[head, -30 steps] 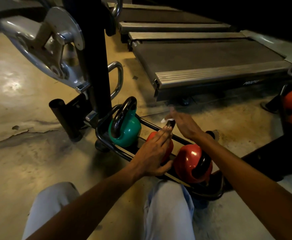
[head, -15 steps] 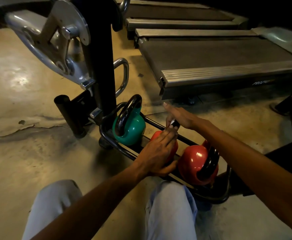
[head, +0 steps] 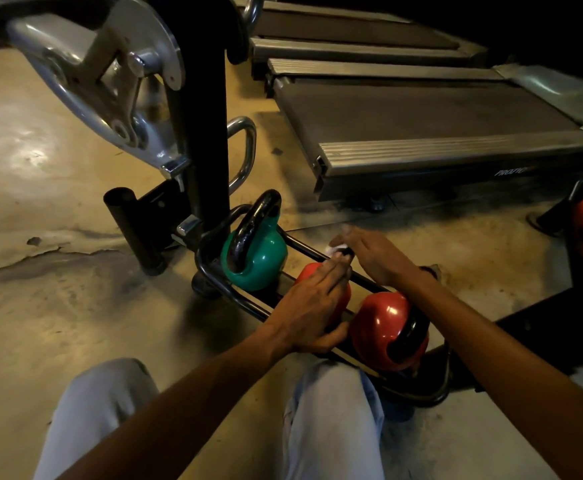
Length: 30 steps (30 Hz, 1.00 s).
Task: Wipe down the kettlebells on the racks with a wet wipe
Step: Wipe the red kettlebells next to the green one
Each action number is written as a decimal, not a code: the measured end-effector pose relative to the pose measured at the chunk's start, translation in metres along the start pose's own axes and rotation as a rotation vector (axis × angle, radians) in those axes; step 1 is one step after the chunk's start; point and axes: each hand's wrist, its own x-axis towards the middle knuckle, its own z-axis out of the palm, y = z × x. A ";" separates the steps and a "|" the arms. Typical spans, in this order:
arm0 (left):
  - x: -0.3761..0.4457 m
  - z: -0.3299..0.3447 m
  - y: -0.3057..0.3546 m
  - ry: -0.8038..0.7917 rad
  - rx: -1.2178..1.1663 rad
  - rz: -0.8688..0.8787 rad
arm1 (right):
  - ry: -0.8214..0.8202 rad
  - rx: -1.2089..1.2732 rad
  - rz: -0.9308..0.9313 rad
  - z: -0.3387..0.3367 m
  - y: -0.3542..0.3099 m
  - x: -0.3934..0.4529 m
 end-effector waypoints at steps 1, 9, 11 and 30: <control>0.000 0.000 0.000 0.003 -0.009 0.002 | 0.026 0.003 -0.016 0.003 0.005 -0.008; 0.001 0.000 -0.001 -0.016 -0.021 0.024 | 0.172 0.285 0.410 0.019 -0.044 -0.037; 0.001 -0.001 -0.001 -0.014 -0.024 0.021 | 0.226 0.528 0.515 0.014 -0.055 -0.028; 0.042 -0.051 -0.033 -0.200 -0.143 0.010 | 0.196 1.484 0.729 0.027 -0.051 -0.063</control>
